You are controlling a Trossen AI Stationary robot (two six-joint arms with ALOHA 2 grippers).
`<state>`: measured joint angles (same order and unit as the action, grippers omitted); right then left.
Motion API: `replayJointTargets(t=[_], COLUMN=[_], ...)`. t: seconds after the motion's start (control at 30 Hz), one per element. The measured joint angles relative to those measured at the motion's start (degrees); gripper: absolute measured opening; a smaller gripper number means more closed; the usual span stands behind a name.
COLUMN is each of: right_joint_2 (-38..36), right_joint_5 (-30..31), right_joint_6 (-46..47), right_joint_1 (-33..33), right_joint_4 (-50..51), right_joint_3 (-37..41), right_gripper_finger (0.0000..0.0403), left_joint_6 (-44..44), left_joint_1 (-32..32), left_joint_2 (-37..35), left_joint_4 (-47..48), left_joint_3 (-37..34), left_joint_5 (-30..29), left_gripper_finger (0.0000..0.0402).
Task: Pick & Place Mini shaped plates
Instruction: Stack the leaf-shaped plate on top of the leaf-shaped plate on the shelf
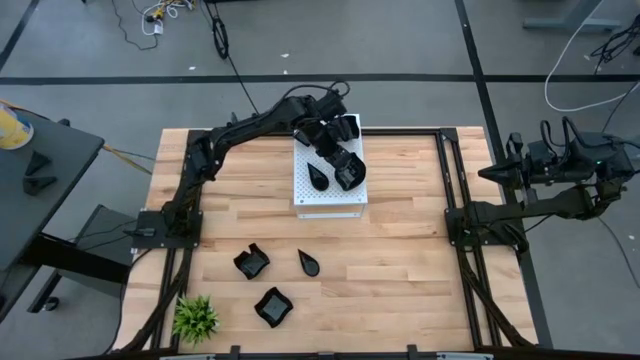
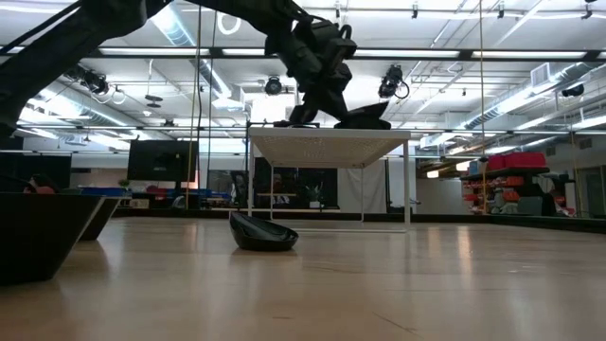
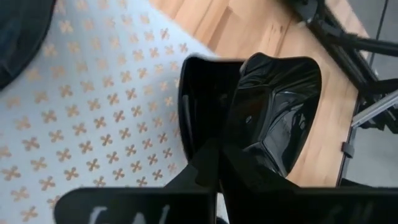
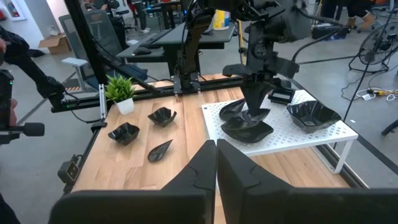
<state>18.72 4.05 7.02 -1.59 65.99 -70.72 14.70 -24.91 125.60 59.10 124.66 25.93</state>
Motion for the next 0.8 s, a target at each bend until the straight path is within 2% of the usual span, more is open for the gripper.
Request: replayJointTargets(t=[0.8], right_joint_2=[0.0], right_joint_5=[0.0], right_joint_6=[0.0], right_joint_1=[0.0], right_joint_4=[0.0], right_joint_3=[0.0], right_gripper_finger=[0.0019], left_joint_6=[1.2], left_joint_1=[0.0], left_joint_2=[0.1], left_joint_4=[0.6], left_joint_3=[-0.1], left_joint_5=[-0.4], left_gripper_finger=[0.0014])
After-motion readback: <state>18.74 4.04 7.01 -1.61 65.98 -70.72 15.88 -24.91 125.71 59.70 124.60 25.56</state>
